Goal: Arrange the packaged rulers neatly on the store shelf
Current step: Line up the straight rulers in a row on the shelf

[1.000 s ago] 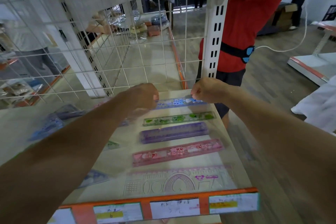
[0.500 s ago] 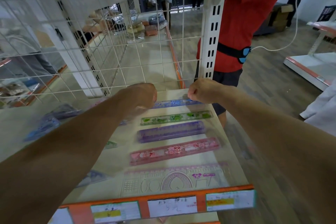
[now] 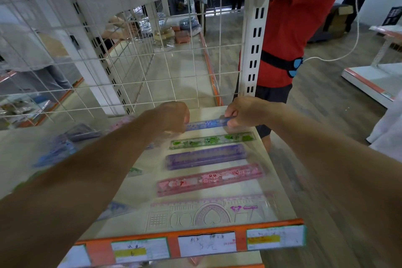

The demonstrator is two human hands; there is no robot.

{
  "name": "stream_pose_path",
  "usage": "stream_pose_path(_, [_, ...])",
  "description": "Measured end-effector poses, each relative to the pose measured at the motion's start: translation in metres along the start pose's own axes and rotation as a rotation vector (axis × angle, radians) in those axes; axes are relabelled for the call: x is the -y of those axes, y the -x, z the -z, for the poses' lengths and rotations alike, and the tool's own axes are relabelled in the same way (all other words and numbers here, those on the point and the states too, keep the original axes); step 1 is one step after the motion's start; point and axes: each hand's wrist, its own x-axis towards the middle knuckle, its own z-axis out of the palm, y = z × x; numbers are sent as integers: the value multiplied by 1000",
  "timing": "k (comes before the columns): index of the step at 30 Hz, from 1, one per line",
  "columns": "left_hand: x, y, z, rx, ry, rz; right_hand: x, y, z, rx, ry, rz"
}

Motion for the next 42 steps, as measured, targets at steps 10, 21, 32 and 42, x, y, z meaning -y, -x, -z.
stream_pose_path(10, [6,36,29,-7,37,-44,16,27,16,-47,-16,54])
stream_pose_path(21, [-5,94,13,244,100,-61,71,73,6,167,58,103])
stream_pose_path(32, [-12,105,-1,113,19,-79,74,72,-14,97,217,144])
stream_pose_path(42, [-12,109,1,93,5,-112,76,76,-18,71,225,141])
